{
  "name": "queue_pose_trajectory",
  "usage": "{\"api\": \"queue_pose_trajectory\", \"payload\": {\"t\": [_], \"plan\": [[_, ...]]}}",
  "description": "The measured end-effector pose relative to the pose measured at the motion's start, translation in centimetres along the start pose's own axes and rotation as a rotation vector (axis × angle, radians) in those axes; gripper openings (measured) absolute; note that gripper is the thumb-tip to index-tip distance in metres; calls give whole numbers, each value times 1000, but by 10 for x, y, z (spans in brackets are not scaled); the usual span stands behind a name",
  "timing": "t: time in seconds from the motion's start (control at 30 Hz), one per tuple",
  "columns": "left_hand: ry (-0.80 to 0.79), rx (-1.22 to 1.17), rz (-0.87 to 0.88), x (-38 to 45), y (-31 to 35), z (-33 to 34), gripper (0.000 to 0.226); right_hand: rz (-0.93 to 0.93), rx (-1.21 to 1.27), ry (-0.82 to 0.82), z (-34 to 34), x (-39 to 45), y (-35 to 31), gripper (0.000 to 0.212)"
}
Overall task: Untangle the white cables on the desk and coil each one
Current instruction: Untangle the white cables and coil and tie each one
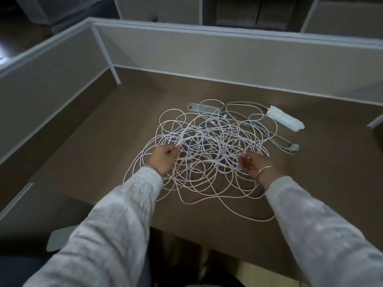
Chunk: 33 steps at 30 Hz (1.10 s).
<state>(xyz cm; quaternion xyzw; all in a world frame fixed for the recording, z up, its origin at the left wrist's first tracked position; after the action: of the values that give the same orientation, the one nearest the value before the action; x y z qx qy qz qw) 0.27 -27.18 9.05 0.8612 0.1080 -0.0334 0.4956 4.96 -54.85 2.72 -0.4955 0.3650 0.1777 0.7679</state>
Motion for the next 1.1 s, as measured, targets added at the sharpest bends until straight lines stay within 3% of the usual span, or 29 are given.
{"api": "queue_pose_trajectory", "payload": {"t": [0.13,0.27,0.33,0.4,0.47,0.57,0.67,0.77,0.83,0.93,1.03,1.1], "plan": [[13,58,80,15,15,8,40,-72,-277,57,-7,1,14,16],[-42,-326,-98,44,23,12,28,-280,-907,90,12,-22,4,66],[-37,-486,-166,60,28,4,28,-364,-1082,57,21,-33,0,75],[-48,-591,-217,78,28,-11,29,-430,-1177,-27,28,-36,3,75],[-41,-675,-248,92,26,-27,29,-476,-1298,-89,28,-35,8,59],[-37,-743,-245,121,28,-55,28,-637,-1565,-33,34,-29,0,38],[-21,-710,-227,150,25,-87,27,-861,-1265,68,46,-29,-17,38],[6,-682,-237,168,20,-113,25,-772,-904,8,64,-38,-30,31],[3,-651,-188,171,23,-123,23,-821,-766,46,84,-52,-35,21],[-40,-446,-34,166,29,-125,26,-921,-650,55,120,-72,-27,21],[-100,-566,-82,155,27,-115,21,-944,-640,-67,156,-90,-12,24],[-189,-580,-99,145,27,-106,21,-951,-772,-193,174,-101,-5,22]]}}
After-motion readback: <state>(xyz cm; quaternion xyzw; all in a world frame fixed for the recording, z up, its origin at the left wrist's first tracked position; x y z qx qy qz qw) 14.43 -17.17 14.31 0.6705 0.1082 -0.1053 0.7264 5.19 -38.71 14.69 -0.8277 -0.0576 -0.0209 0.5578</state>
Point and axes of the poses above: each hand's wrist, its own x-axis towards the middle knuckle, its own z-axis out of the palm, y = z × x, the point moved 3 cm from there along x, towards the middle knuckle, and after that the axes turned 2 degrees about z, right-handed, at the moved point
